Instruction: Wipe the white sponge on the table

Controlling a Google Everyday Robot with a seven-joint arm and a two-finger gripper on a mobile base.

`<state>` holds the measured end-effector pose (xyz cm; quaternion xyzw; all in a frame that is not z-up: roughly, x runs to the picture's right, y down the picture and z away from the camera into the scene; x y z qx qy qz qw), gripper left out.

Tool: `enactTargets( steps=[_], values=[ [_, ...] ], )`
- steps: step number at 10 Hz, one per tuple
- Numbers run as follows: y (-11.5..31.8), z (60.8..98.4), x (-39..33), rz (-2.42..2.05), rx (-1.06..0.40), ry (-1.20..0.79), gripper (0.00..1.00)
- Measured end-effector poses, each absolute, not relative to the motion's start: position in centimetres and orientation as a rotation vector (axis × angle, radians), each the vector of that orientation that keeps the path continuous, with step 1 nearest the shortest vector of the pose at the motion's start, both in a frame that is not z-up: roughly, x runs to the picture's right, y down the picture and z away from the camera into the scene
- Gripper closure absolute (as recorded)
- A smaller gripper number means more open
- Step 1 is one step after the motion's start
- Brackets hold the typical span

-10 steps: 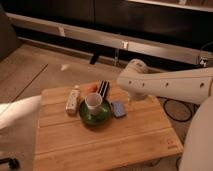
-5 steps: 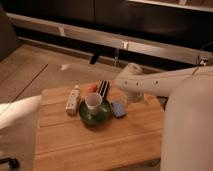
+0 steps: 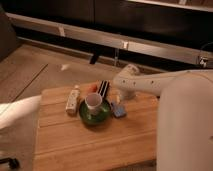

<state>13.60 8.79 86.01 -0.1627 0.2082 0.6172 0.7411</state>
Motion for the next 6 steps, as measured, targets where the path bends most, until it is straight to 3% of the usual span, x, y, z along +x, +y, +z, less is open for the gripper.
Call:
enactTargets(
  steps=[6],
  values=[
    [10.3, 88.1, 14.4, 1.326, -0.467, 0.305, 0.35]
  ],
)
